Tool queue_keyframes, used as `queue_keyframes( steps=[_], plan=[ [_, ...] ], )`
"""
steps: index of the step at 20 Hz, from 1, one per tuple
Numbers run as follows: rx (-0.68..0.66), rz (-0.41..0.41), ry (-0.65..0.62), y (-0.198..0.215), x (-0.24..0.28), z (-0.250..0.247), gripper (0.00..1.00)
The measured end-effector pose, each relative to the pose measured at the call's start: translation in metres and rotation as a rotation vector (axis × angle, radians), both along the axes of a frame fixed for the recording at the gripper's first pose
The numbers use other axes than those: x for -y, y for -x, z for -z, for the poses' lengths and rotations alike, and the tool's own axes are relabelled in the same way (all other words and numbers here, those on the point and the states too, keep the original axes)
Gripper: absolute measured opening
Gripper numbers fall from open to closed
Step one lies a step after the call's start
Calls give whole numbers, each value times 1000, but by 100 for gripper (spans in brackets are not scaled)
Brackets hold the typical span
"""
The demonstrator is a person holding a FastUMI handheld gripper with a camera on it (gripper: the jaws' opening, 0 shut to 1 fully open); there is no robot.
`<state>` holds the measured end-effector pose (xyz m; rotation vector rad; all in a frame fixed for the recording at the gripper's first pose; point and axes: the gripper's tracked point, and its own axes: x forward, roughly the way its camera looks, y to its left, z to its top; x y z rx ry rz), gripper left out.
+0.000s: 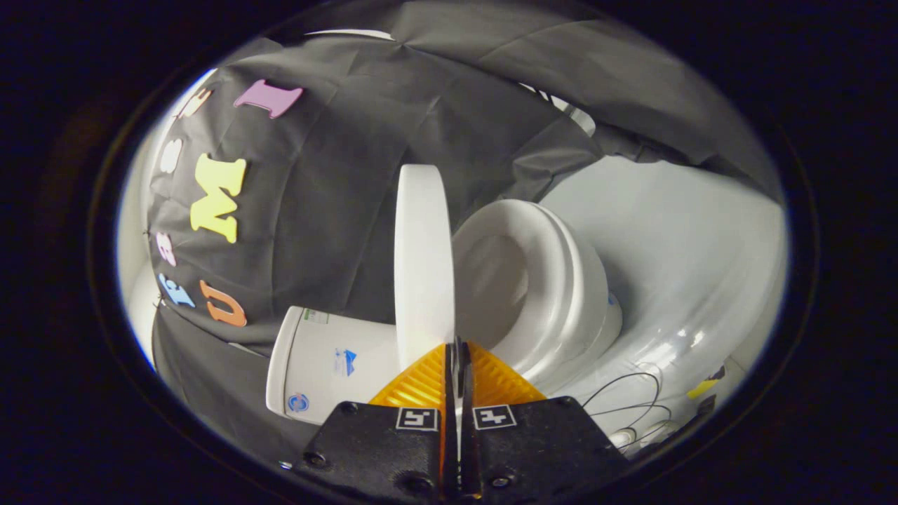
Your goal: Open the toilet lid.
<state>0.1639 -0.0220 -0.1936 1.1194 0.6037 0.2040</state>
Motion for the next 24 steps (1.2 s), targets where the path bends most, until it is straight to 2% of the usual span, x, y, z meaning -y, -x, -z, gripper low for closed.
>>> queue_keyframes(
  steps=[9,20,24],
  plan=[
    [64,-44,161,3,-18,-40,5],
    [81,-46,191,6,-26,-63,5],
    [105,-63,242,5,-23,-61,5]
  ],
)
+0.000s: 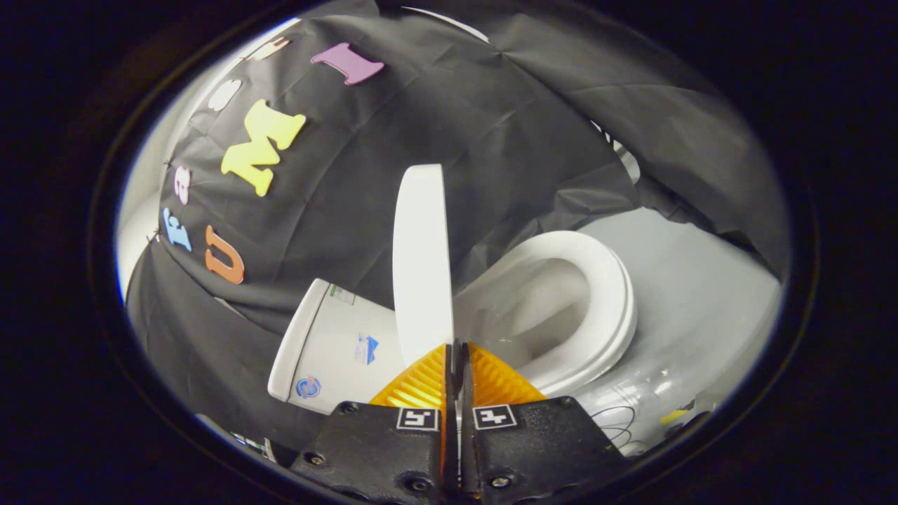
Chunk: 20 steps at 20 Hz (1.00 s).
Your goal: Open the toilet lid.
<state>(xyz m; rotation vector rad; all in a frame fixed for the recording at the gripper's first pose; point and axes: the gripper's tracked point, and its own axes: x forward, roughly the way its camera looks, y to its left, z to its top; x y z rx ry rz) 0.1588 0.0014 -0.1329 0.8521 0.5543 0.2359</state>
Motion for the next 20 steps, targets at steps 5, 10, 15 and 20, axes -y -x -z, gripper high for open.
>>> queue_keyframes(
  steps=[5,10,15,20],
  plan=[
    [6,12,12,-1,1,-2,5],
    [31,0,64,-1,3,-1,5],
    [58,-26,95,0,2,0,7],
    [87,-53,142,0,3,3,8]
  ],
)
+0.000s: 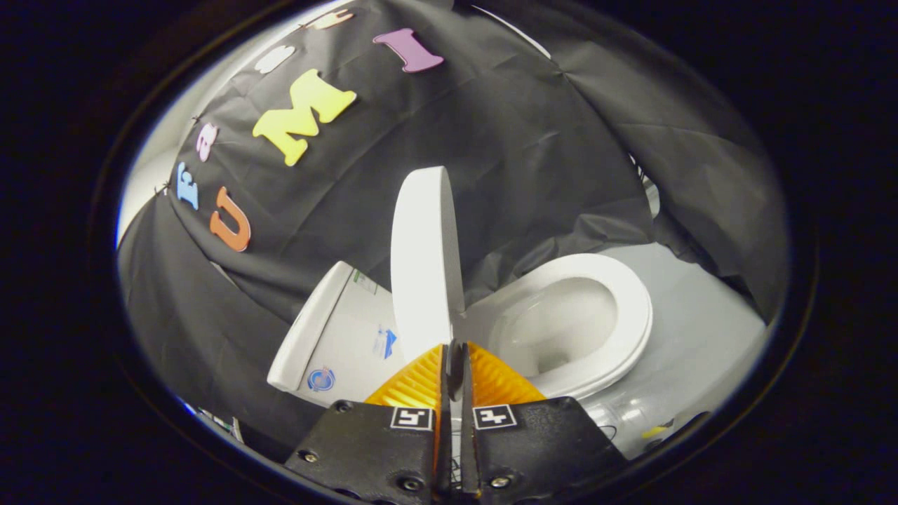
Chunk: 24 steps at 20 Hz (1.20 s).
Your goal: Open the toilet lid.
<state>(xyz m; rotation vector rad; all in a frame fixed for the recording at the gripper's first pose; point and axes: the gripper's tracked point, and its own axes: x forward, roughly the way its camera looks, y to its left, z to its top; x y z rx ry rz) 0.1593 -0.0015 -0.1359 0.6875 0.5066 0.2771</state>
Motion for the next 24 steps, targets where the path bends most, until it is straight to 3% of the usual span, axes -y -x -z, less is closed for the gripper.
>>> queue_keyframes(
  steps=[24],
  plan=[
    [99,-66,195,0,3,5,11]
  ],
)
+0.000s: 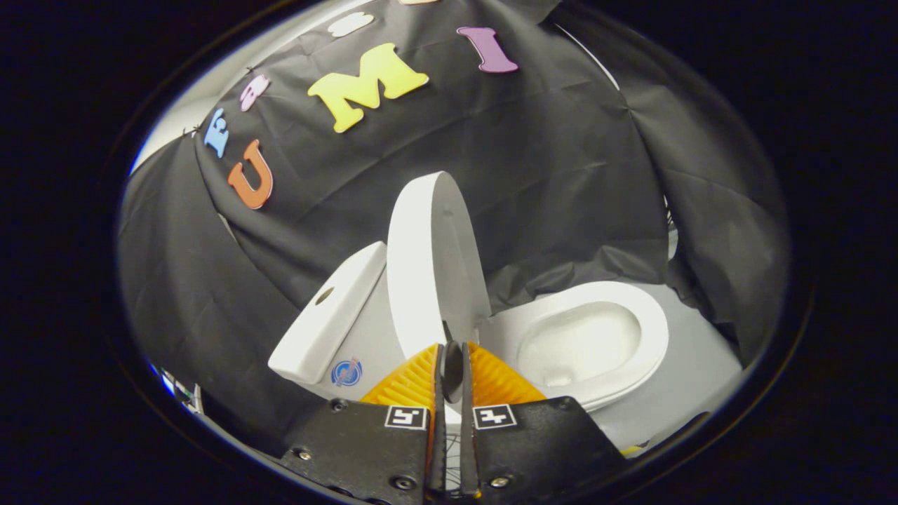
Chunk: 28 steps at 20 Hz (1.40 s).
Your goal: Open the toilet lid.
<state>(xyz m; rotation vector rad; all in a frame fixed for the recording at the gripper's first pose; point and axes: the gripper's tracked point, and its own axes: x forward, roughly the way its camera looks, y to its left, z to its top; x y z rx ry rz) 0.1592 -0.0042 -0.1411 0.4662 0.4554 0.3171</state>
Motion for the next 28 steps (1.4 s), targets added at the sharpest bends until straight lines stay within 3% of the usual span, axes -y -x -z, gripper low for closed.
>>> queue_keyframes(
  steps=[19,28],
  plan=[
    [27,-58,128,0,2,5,11],
    [72,-89,256,-5,9,12,11]
  ],
)
